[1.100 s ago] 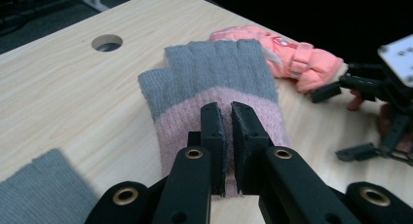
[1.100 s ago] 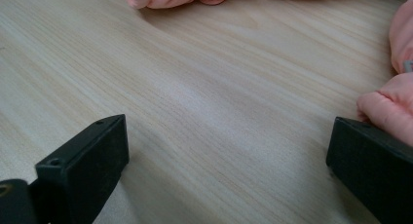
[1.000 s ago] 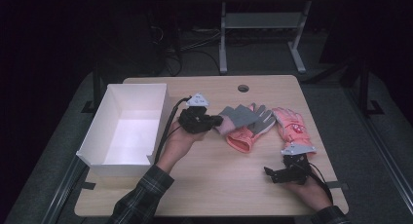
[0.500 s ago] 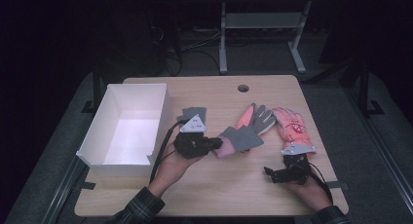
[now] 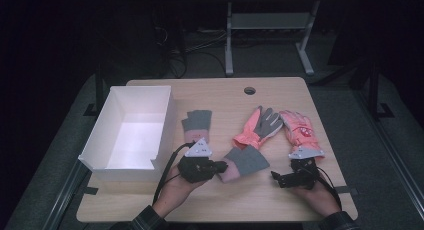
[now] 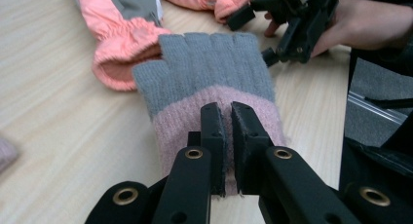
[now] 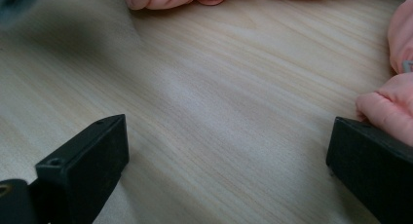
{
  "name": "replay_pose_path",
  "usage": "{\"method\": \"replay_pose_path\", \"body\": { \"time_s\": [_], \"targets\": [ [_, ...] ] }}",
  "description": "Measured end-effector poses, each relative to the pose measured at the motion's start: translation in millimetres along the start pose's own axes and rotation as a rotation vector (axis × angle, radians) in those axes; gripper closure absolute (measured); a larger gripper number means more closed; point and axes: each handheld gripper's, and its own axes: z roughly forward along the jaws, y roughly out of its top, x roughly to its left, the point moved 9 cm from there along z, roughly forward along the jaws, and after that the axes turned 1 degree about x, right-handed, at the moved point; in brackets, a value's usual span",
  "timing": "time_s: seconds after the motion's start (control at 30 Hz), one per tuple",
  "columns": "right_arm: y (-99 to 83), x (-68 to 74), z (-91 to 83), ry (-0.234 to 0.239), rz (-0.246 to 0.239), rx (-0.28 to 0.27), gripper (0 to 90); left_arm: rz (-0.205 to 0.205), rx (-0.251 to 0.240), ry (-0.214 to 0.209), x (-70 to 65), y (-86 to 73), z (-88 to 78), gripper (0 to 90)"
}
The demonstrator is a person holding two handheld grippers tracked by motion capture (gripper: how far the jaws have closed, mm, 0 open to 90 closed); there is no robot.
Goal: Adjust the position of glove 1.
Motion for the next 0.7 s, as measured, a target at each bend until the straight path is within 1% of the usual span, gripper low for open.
{"method": "replay_pose_path", "body": {
  "time_s": [0.1,0.17,0.23,0.33,0.4,0.47,0.53,0.57,0.6,0.63,0.7],
  "targets": [
    [0.1,0.0,0.1,0.0,0.001,0.0,1.2,-0.01,0.015,-0.009,-2.5,-9.5,4.3,84.4],
    [0.2,0.3,0.1,0.0,0.004,-0.001,1.2,-0.012,0.038,-0.016,-2.8,-15.1,10.2,84.4],
    [0.1,0.1,0.0,0.001,0.001,-0.001,1.2,-0.02,0.049,-0.026,-3.7,-18.1,16.4,84.4],
    [0.2,0.3,0.1,0.001,0.004,-0.001,1.2,-0.019,0.06,-0.037,-6.4,-20.3,22.8,84.3],
    [0.2,0.2,0.1,0.001,0.004,-0.001,1.2,-0.01,0.07,-0.035,-7.1,-21.7,27.3,84.2],
    [0.2,0.2,0.1,0.001,0.004,-0.001,1.2,-0.015,0.082,-0.037,-7.2,-23.8,33.6,84.0],
    [0.1,0.1,0.0,0.0,0.002,0.0,1.2,-0.005,0.107,-0.036,-6.8,-27.1,39.2,83.9],
    [0.1,0.1,0.1,0.0,0.002,-0.001,1.2,-0.005,0.114,-0.033,-7.0,-28.7,42.0,83.8],
    [0.2,0.2,0.1,0.001,0.003,-0.001,1.2,-0.003,0.131,-0.032,-6.7,-31.5,43.9,83.6],
    [0.2,0.2,0.1,0.0,0.003,-0.001,1.2,-0.009,0.135,-0.033,-6.9,-33.3,45.6,83.3],
    [0.1,0.1,0.1,0.0,0.002,0.0,1.2,-0.001,0.146,-0.032,-6.7,-36.3,46.4,80.0]
  ]
}}
